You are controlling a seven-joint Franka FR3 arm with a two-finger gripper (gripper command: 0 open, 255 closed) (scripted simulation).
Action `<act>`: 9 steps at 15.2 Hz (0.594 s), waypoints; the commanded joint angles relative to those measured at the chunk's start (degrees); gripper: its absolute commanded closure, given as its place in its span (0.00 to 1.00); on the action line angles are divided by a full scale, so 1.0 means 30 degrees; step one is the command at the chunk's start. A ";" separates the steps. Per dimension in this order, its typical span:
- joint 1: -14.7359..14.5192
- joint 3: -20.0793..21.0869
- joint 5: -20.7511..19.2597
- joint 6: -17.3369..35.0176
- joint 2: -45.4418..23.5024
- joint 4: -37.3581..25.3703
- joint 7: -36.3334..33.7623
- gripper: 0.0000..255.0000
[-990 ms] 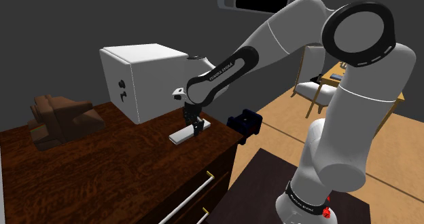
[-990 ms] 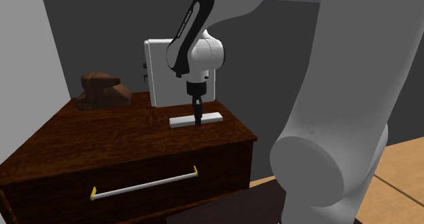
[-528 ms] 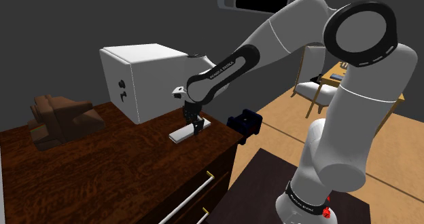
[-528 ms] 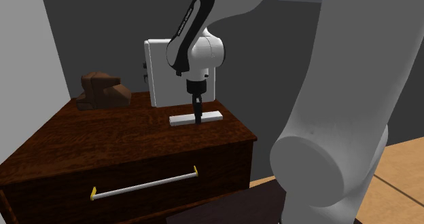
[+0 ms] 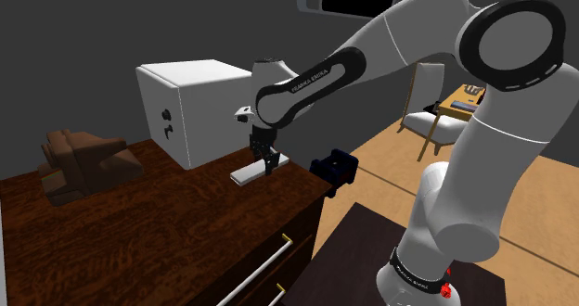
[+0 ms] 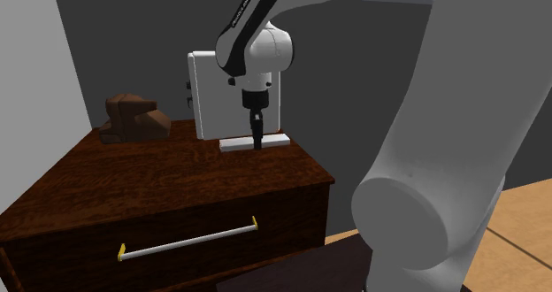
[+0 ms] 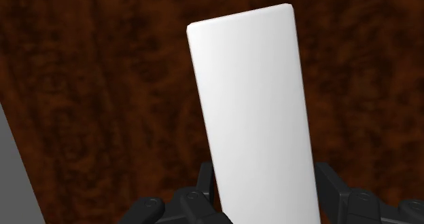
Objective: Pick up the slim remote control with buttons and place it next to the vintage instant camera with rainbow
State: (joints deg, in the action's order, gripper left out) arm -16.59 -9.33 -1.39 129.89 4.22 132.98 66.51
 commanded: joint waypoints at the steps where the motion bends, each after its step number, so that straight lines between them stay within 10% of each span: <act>1: 0.0000 0.0011 -0.0045 -0.0580 0.0287 -0.0296 -0.0030 1.00; 9: -0.0003 0.0069 -0.0180 -0.2677 0.1243 -0.1446 -0.0130 1.00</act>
State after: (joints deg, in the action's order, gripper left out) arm -16.56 -9.17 -1.94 122.87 7.84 129.54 66.18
